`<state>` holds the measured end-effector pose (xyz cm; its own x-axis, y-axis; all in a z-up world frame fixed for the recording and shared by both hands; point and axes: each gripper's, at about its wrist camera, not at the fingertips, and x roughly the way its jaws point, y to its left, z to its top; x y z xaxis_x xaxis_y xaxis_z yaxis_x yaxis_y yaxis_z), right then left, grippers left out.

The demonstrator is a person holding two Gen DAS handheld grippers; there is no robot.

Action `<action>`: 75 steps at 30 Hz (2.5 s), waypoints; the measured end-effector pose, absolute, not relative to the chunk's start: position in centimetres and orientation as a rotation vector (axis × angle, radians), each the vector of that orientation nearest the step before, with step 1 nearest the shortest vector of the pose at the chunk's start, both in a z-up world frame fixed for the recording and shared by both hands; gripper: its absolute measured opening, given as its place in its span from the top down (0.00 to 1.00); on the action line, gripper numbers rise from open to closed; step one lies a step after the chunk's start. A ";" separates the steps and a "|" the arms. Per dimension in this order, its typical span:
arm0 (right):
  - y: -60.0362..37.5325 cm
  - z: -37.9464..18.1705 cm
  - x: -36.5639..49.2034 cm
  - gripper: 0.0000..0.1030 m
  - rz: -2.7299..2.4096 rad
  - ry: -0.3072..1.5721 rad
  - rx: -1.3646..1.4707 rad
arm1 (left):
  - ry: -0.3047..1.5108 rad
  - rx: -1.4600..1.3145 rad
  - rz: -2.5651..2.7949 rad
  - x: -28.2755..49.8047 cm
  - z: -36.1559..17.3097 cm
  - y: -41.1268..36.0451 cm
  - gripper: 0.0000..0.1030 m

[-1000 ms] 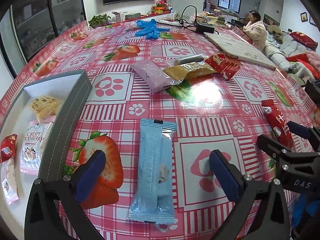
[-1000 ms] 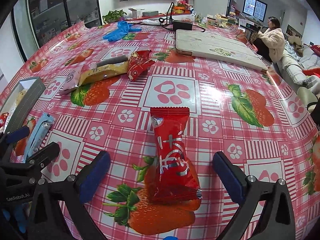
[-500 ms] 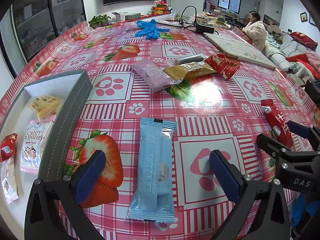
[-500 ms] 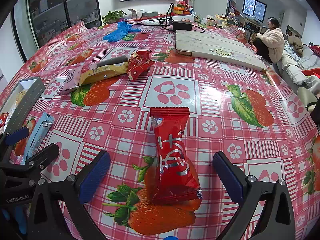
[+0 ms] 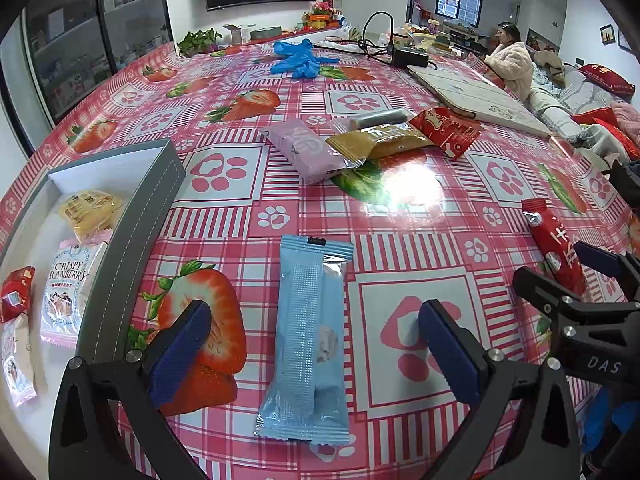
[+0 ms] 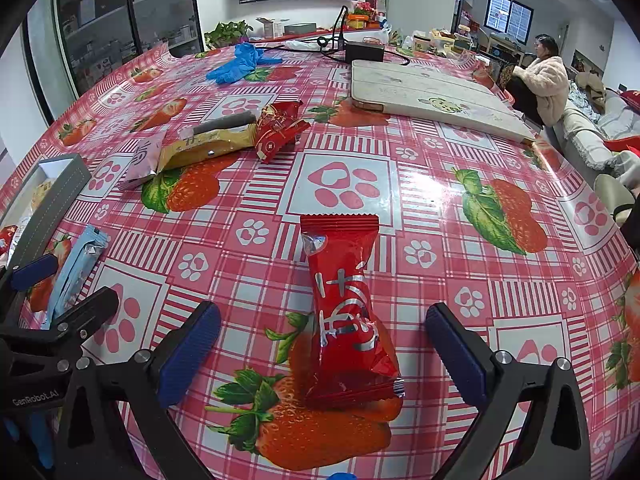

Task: Organize snacks
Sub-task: 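Close the left gripper on the light-blue bar while the right grips the red packet, then carry the light-blue bar and red packet over the white tray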

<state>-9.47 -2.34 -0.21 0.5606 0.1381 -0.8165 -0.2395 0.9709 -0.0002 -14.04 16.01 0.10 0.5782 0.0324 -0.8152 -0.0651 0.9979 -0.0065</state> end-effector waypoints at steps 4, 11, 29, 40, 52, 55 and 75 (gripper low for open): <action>-2.3 -0.2 -9.5 0.00 0.223 0.950 -0.116 | 0.953 -0.037 0.057 -14.0 0.1 16.0 0.00; -2.3 -0.2 -9.5 0.00 0.223 0.950 -0.116 | 0.952 -0.037 0.057 -14.1 0.1 16.0 0.00; -2.3 -0.2 -9.5 0.00 0.223 0.950 -0.116 | 0.951 -0.037 0.057 -14.0 0.1 16.0 0.00; -2.3 -0.2 -9.5 0.00 0.223 0.950 -0.116 | 0.950 -0.037 0.058 -14.1 0.1 16.0 0.00; -2.3 -0.2 -9.5 0.00 0.229 0.953 -0.119 | 0.950 -0.037 0.057 -14.1 0.0 16.1 0.00; -2.3 -0.1 -9.2 0.00 0.230 0.970 -0.122 | 0.958 -0.034 0.054 -14.2 0.1 16.0 0.00; -2.3 1.7 -8.2 0.76 0.299 1.091 -0.049 | 1.048 -0.161 -0.005 -15.7 2.3 17.6 0.75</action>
